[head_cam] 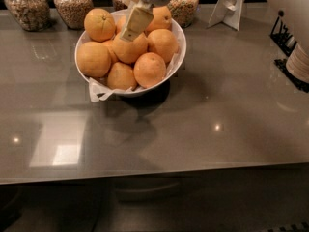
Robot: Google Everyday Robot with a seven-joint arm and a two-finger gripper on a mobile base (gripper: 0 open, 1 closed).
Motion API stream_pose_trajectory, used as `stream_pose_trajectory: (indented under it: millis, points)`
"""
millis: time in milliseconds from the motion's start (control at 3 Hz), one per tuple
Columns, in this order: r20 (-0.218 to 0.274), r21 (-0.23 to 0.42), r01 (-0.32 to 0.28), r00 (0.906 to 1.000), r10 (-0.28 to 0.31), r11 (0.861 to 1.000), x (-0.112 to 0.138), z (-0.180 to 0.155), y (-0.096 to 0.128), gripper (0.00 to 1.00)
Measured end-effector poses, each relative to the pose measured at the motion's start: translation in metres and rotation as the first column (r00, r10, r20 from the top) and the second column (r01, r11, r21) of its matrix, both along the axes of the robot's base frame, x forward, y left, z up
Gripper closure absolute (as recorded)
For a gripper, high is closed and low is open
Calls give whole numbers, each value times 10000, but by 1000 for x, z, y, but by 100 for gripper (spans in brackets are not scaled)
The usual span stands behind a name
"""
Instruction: Pick orange from white bowl
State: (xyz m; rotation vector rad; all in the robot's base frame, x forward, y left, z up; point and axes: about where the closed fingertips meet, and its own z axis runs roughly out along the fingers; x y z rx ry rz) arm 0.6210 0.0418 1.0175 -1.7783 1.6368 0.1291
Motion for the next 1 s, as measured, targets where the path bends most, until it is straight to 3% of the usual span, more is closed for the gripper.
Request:
stream_pose_trajectory:
  millis: [333, 1000]
  points:
    - [-299, 17, -185, 9994, 185, 9998, 0, -13, 9, 27]
    - [-604, -140, -170, 9980, 161, 9998, 7, -36, 18, 28]
